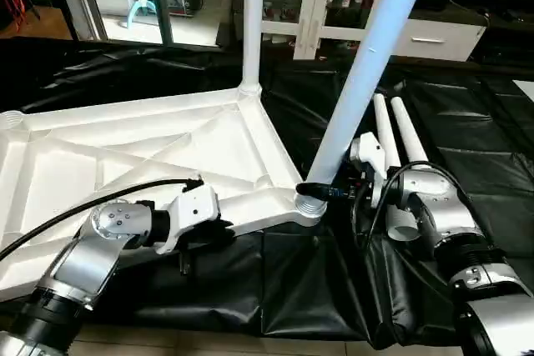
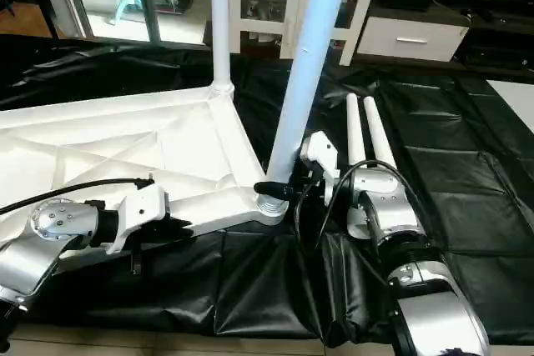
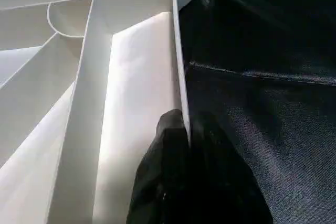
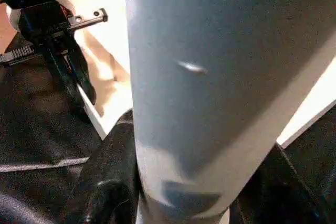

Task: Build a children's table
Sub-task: Insert table leg to table base

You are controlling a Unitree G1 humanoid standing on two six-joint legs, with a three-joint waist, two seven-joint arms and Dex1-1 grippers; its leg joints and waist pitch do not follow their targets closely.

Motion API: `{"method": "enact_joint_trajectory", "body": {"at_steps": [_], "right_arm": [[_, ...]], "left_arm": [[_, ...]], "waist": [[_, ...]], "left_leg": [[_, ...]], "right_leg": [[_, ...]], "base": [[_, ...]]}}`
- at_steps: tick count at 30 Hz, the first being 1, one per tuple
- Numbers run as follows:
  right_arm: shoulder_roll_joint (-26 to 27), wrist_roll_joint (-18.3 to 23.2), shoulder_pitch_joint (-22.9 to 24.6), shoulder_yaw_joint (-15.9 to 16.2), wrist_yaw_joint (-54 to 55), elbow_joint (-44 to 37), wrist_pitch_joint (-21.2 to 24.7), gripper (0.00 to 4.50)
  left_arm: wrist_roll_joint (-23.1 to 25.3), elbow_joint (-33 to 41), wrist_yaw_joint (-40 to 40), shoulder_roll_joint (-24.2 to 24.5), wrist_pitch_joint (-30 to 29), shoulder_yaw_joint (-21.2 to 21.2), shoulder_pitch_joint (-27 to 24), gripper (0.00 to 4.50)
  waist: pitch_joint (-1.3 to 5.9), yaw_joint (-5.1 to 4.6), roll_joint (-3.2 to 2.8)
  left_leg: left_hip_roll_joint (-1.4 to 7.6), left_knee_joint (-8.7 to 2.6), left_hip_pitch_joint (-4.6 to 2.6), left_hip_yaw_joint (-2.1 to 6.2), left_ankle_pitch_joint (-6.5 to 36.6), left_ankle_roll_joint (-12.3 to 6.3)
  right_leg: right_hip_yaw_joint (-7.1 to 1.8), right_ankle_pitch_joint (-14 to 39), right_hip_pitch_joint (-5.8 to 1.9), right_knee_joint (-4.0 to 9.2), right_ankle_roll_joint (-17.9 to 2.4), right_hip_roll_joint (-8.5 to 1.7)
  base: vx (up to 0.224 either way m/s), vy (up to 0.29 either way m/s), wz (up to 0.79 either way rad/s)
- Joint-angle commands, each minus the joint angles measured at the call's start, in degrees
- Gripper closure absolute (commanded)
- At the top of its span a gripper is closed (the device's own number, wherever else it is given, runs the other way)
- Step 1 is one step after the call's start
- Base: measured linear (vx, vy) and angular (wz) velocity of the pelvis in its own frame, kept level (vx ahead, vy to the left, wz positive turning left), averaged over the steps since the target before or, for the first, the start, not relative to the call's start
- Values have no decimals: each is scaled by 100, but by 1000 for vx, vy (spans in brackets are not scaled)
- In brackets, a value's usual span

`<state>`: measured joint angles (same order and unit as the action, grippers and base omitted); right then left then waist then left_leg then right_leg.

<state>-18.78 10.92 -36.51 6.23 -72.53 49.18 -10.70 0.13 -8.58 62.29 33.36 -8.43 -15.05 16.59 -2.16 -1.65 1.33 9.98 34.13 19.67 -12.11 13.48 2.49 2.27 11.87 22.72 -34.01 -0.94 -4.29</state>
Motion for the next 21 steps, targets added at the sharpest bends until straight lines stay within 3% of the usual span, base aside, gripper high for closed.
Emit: {"method": "enact_joint_trajectory", "body": {"at_steps": [1,4,8,11,14,18,21], "right_arm": [[-210,-857,584,531,144,684,228,264],[-254,-866,628,597,75,687,341,264],[-221,-645,636,431,43,739,621,264],[-90,9,443,-136,128,844,1399,264],[-121,91,374,-212,123,902,1601,264],[-205,266,215,-417,224,1108,1992,264],[-245,213,211,-387,258,1151,1940,264]], "left_arm": [[-158,40,-4,-25,78,28,-42,450],[-150,50,1,-15,73,29,-60,450],[-143,53,7,-12,65,29,-65,450],[-154,60,22,3,66,41,-83,450],[-154,57,30,10,65,39,-82,450],[-148,46,33,18,61,41,-61,450],[-147,47,34,23,60,45,-59,450]], "waist": [[62,-41,-41],[56,-43,-38],[53,-50,-36],[61,-41,-43],[82,-27,-50],[69,19,-54],[58,45,-62]], "left_leg": [[412,-592,-36,231,2140,-14],[412,-598,-48,231,2186,-24],[408,-608,-55,242,2257,-16],[412,-612,-68,245,2252,-18],[414,-606,-41,219,1955,-53],[423,-599,-47,198,1837,-77],[432,-595,-38,191,1763,-69]], "right_leg": [[-305,2213,-20,521,-1161,-403],[-303,2264,-14,525,-1159,-398],[-305,2372,-16,533,-1123,-394],[-316,2367,-19,537,-1135,-397],[-298,1920,-59,492,-1293,-384],[-291,1943,-72,486,-1364,-392],[-287,2001,-73,484,-1328,-407]], "base": [[0,0,0],[0,0,0],[0,0,0],[0,0,0],[0,0,0],[0,0,0],[0,0,0]]}}
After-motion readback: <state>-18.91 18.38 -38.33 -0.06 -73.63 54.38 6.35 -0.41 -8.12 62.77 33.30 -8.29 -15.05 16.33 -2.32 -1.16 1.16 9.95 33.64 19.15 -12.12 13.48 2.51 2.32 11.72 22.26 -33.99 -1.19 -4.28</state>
